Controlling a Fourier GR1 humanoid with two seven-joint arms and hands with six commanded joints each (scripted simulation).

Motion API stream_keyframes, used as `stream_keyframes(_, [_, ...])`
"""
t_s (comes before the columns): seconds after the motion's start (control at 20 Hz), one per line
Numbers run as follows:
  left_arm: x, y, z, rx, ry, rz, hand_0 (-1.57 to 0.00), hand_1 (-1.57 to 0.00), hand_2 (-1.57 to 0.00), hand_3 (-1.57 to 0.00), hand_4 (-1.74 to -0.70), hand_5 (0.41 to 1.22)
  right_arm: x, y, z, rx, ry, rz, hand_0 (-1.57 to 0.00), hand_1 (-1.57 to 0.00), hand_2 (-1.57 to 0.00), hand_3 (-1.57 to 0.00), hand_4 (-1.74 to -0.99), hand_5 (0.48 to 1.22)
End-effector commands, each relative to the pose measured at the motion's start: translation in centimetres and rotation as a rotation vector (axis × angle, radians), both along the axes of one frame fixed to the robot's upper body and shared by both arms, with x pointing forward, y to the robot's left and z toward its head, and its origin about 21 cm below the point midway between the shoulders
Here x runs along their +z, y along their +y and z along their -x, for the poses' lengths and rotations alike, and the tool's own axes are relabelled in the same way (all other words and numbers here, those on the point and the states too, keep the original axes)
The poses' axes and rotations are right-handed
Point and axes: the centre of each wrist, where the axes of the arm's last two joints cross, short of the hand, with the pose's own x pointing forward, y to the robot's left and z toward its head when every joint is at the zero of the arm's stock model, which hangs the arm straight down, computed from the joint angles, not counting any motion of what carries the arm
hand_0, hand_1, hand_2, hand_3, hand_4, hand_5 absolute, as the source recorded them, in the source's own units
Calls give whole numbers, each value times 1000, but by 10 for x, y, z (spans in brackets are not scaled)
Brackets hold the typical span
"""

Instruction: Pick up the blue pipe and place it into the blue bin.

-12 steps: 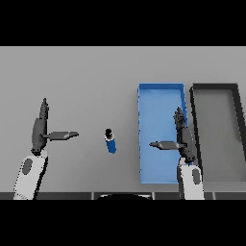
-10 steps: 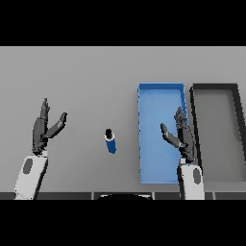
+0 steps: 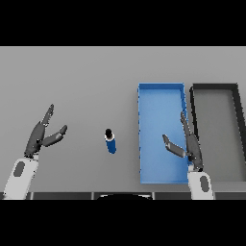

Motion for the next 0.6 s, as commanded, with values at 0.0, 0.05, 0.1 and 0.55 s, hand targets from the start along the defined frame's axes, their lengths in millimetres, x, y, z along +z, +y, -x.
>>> stream_keyframes(0.0, [0,0,2,-18,5,5,1,1,1,1,-960,594,2,-4,1,-7,3,3,1,1,1,1,-1206,625])
stream_keyframes(0.05, [-3,0,4,-44,17,13,1,1,1,1,-960,593,3,-4,-2,-2,10,7,1,1,1,1,-1203,625])
stream_keyframes(0.1, [2,0,3,-77,9,23,1,1,1,1,-966,594,4,-3,-2,2,5,6,1,1,1,1,-1197,621])
stream_keyframes(0.55, [1,-49,32,-386,162,-17,1,1,1,1,-1126,485,7,-7,-3,1,12,20,1,1,1,1,-1174,618])
